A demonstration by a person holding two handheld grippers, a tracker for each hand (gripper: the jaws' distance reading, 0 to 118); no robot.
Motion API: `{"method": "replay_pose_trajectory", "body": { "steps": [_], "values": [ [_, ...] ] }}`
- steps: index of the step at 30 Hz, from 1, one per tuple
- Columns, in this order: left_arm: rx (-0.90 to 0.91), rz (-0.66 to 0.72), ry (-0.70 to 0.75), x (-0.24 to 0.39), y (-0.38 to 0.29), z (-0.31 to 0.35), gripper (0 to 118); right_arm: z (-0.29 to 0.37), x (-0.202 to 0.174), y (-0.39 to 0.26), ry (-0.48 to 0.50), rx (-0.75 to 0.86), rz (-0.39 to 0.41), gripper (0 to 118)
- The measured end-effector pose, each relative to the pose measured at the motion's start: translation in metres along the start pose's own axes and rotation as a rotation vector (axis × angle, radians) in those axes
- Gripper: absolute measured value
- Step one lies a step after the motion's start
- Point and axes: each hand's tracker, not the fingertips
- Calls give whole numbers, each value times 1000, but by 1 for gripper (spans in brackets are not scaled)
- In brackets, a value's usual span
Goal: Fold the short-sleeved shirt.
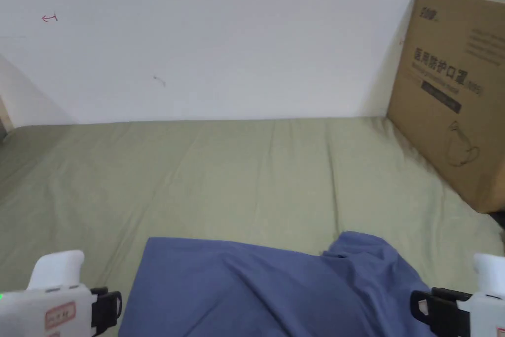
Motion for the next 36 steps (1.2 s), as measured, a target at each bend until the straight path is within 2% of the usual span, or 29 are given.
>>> {"method": "replay_pose_trajectory", "body": {
  "steps": [3,4,5,6,7,9,10,15,16,17,18,19,20,21,22,24,28,31,32,33,34,35,36],
  "values": [
    [-79,-89,113,-7,48,-67,0,-25,6,16,-14,-13,13,0],
    [-99,-121,142,-9,59,-86,20,-32,7,18,-15,-19,14,0],
    [-113,-135,173,-8,68,-111,54,-40,7,20,-13,-24,14,0],
    [-104,-119,187,-13,77,-128,94,-44,12,23,-8,-30,14,0],
    [-116,-128,213,-16,85,-144,117,-50,12,24,-5,-34,13,0],
    [-123,-121,209,-22,92,-171,118,-61,13,25,11,-48,9,0],
    [-77,-123,188,-25,98,-181,117,-64,17,24,21,-56,5,0],
    [-146,-138,230,-25,107,-230,117,-85,29,19,21,-93,-4,0],
    [-184,-158,219,-27,108,-237,112,-89,32,17,16,-99,-6,0],
    [-240,-166,179,-26,106,-238,100,-92,36,16,11,-106,-7,0],
    [-275,-149,126,-25,105,-238,92,-94,41,14,1,-110,-7,0],
    [-225,-164,171,-20,106,-230,79,-96,45,12,-13,-112,-8,0],
    [-193,-187,135,-13,107,-220,52,-99,49,11,-20,-117,-12,0],
    [-163,-220,126,-7,105,-209,9,-100,54,10,-24,-121,-17,0],
    [-161,-237,84,-4,103,-203,0,-99,58,10,-27,-123,-21,0],
    [-146,-233,0,6,96,-181,0,-101,66,12,-34,-120,-29,0],
    [-90,-261,55,13,91,-149,0,-105,85,37,-44,-89,-22,0],
    [-65,-232,56,8,98,-132,0,-120,107,69,-38,-85,-70,2],
    [-58,-231,62,7,99,-126,0,-132,115,80,-22,-92,-105,15],
    [-55,-231,66,2,102,-124,0,-144,123,90,-25,-101,-114,48],
    [-56,-229,67,0,103,-120,0,-155,130,98,-43,-116,-118,106],
    [-57,-228,70,-1,102,-116,0,-172,136,106,-63,-159,-124,118],
    [-56,-227,73,-2,101,-113,0,-186,140,111,-67,-218,-133,114]
  ]
}}
